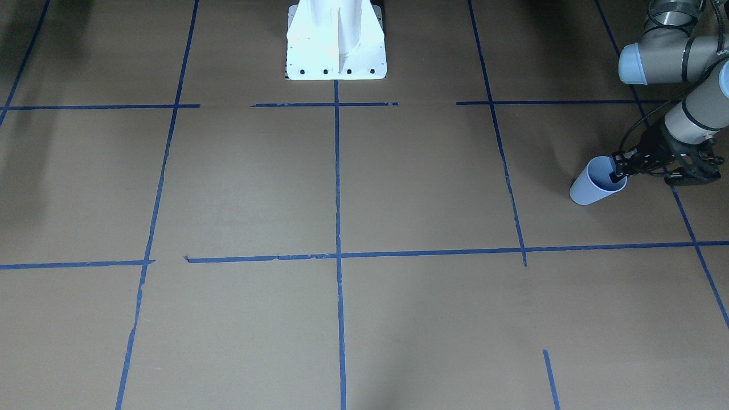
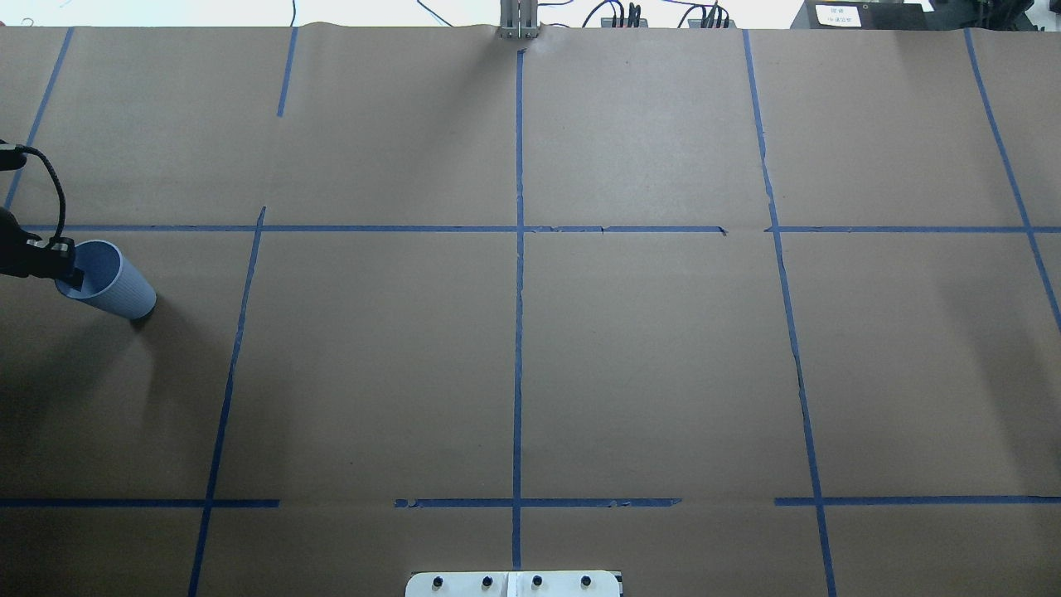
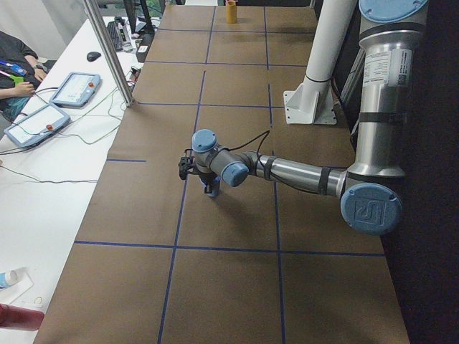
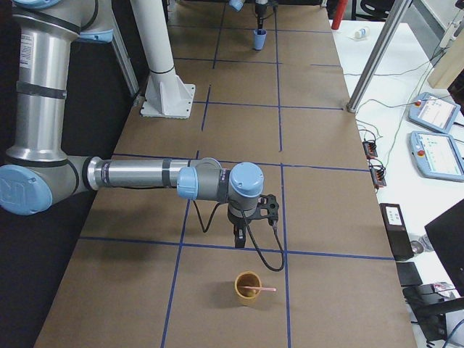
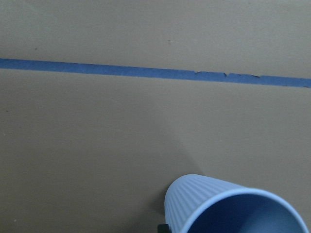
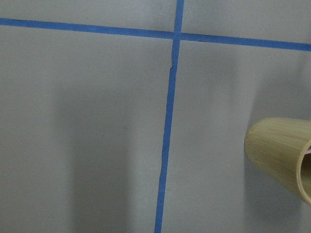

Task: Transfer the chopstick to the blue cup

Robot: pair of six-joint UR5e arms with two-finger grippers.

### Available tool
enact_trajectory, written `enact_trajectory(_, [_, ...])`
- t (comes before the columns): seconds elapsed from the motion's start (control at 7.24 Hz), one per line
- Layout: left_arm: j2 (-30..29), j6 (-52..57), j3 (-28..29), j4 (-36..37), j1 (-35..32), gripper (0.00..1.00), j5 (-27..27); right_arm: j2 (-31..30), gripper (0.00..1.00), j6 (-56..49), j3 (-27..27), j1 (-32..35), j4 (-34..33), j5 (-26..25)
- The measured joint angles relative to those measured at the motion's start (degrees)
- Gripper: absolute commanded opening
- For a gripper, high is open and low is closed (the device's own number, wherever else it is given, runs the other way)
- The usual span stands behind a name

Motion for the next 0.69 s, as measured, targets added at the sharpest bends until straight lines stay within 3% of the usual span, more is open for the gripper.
enact_trajectory(0.41, [-9.79, -3.38, -3.2, 6.83, 2.02, 0.0, -0.58, 0.02, 1.0, 0.0, 0.04, 0.0, -0.03, 0.0])
enact_trajectory(0.69, [-21.33, -11.39, -3.44, 14.39, 9.76, 0.0, 2.04, 0.01, 1.0, 0.0, -0.01, 0.0, -0.04, 0.0])
